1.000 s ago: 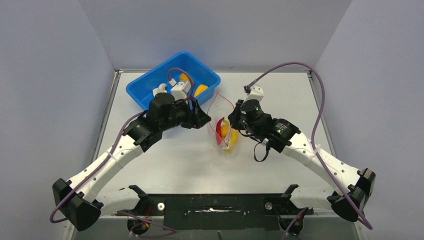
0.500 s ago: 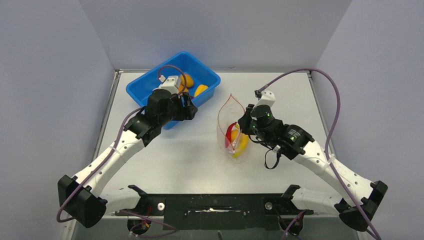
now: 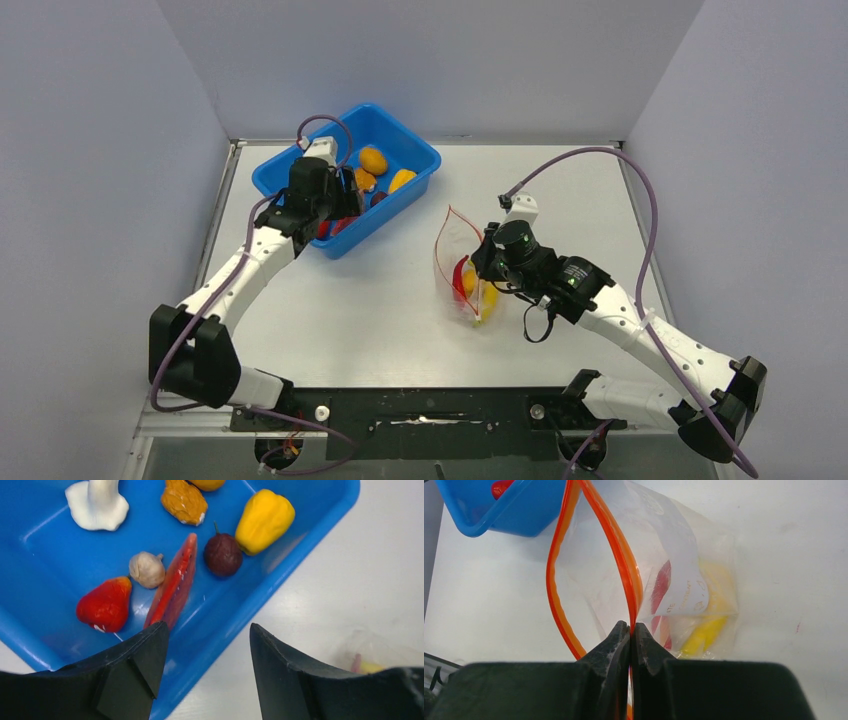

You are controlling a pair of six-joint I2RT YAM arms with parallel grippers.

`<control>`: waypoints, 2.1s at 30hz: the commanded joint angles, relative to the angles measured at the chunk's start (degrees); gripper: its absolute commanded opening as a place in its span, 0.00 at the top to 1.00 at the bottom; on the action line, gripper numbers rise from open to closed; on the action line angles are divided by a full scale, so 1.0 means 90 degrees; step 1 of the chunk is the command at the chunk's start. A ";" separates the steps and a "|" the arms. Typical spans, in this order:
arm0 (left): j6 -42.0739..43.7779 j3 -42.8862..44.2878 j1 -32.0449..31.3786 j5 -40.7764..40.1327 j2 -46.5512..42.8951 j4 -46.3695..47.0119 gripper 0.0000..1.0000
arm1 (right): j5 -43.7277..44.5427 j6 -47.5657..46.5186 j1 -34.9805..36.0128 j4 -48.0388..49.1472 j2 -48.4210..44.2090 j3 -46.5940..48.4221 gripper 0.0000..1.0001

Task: Place the food in the zip-top bag and seal the zipper
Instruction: Pick up the fake fruit from the bin.

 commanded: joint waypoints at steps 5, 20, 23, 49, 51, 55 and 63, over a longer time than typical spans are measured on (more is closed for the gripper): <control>0.0130 0.1442 0.0440 0.0081 0.1604 0.1055 0.39 | 0.0036 -0.0350 -0.0124 0.0220 0.0200 0.0537 1.00; -0.0285 0.3698 0.0708 0.0433 0.4283 0.1878 0.27 | 0.0177 -0.0213 -0.0263 0.0046 0.0446 0.0640 1.00; -0.0388 0.4254 0.0708 0.0459 0.4822 0.1768 0.27 | 0.0177 -0.0200 -0.0289 0.0025 0.0476 0.0663 1.00; -0.0524 0.6418 0.0756 0.0387 0.6944 0.1143 0.28 | 0.0210 -0.0454 -0.0445 0.0113 0.0592 0.0605 1.00; -0.0521 0.6459 0.0758 0.0456 0.7002 0.1187 0.28 | 0.0206 -0.0462 -0.0471 0.0115 0.0594 0.0593 1.00; -0.0545 0.6494 0.0756 0.0505 0.7079 0.1204 0.30 | 0.0189 -0.0493 -0.0494 0.0129 0.0599 0.0583 1.00; -0.0575 0.6448 0.0782 0.0679 0.7031 0.1181 0.48 | 0.0235 -0.0594 -0.0555 0.0092 0.0556 0.0606 1.00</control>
